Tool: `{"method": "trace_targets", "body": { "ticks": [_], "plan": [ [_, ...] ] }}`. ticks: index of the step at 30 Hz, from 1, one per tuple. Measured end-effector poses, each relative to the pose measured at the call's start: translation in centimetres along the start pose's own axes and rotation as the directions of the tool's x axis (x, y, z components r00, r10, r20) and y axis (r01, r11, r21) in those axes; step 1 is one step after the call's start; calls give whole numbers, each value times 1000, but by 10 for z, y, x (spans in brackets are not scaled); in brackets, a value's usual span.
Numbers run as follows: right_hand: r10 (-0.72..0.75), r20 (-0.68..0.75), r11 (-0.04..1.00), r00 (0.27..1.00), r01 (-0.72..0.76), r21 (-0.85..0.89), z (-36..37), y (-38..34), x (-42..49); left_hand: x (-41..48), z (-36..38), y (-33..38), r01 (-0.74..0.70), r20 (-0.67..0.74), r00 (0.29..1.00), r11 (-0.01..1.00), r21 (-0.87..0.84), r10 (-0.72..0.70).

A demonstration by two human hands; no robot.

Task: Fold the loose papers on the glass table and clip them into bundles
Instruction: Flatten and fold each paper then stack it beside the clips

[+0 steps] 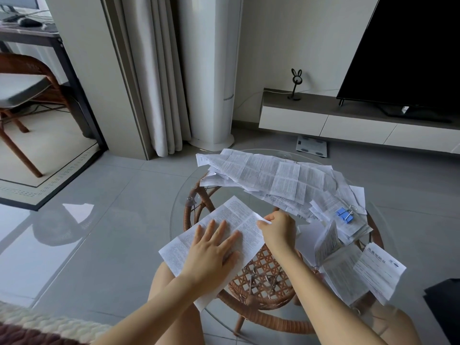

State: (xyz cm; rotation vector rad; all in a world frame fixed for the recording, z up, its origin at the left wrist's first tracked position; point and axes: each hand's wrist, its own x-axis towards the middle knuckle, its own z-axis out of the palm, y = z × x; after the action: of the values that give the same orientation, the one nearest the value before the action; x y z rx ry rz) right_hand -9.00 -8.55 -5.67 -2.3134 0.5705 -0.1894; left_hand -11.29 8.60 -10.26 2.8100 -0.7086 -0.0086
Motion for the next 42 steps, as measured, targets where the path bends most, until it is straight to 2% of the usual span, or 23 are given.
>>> {"method": "trace_targets", "body": {
  "ticks": [7,18,25,33,42],
  "plan": [
    [-25,6,999,1000,25,-28,-1,-1,1,0,4,0,3,-26,1000,1000,-31,-4],
    [10,-37,996,999,-13,-86,5,1,5,0,4,2,55,5,998,998,-16,-55],
    [34,35,998,999,-33,-46,-1,-2,8,0,0,5,78,25,997,997,-18,-77],
    [160,126,977,979,-139,-163,-4,-1,23,-2,-2,7,88,24,996,996,-4,-88],
    [122,121,977,985,-98,-191,0,8,29,4,-1,4,61,65,996,998,-5,-60]
  ]
}}
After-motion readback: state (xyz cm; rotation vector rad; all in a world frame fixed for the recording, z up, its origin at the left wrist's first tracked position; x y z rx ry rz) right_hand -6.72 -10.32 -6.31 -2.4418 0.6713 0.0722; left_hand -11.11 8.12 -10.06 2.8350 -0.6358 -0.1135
